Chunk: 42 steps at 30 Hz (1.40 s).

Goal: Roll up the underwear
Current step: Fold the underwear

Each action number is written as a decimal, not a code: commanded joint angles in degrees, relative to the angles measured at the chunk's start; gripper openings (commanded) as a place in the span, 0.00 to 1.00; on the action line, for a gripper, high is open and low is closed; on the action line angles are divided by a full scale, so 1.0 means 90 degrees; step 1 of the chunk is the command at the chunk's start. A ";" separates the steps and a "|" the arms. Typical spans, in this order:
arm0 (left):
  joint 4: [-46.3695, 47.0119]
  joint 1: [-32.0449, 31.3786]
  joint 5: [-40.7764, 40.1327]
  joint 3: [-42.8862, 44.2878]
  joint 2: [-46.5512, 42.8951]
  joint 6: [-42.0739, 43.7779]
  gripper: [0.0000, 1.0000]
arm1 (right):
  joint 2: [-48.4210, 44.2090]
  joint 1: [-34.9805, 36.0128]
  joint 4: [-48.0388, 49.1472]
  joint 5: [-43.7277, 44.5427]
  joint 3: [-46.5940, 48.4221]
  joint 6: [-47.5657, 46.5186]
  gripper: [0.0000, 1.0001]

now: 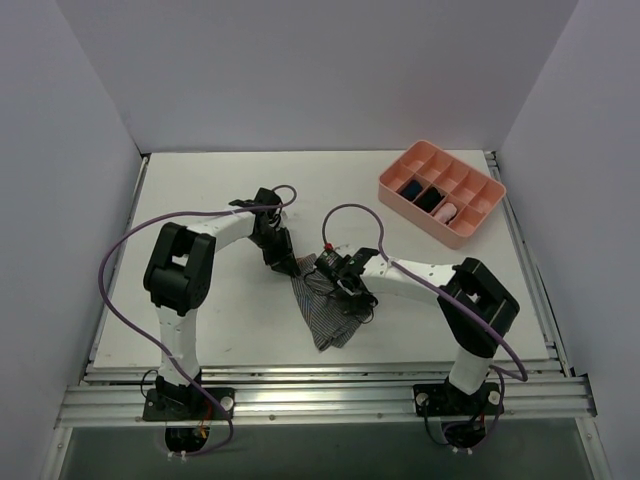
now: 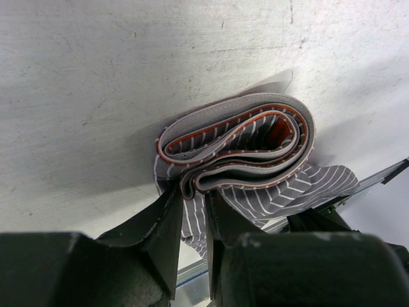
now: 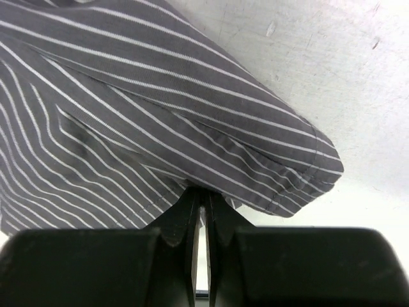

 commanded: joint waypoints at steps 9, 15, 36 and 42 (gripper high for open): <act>-0.0047 0.0144 -0.0072 0.0325 0.0095 0.0004 0.05 | -0.0321 0.0160 -0.1018 -0.0152 0.1025 -0.0033 0.00; -0.0027 0.0173 -0.0111 0.0355 0.0163 -0.0026 0.02 | -0.0428 0.0345 -0.0950 -0.0553 0.0938 0.0006 0.00; 0.0129 0.0524 0.0083 0.0501 0.0251 -0.0104 0.02 | -0.0584 0.0941 -0.0901 -0.0515 0.0617 0.0142 0.00; 0.0460 0.0544 0.0708 0.0550 0.0232 0.0042 0.02 | -0.0721 0.0961 -0.0872 -0.0445 0.0518 0.0172 0.00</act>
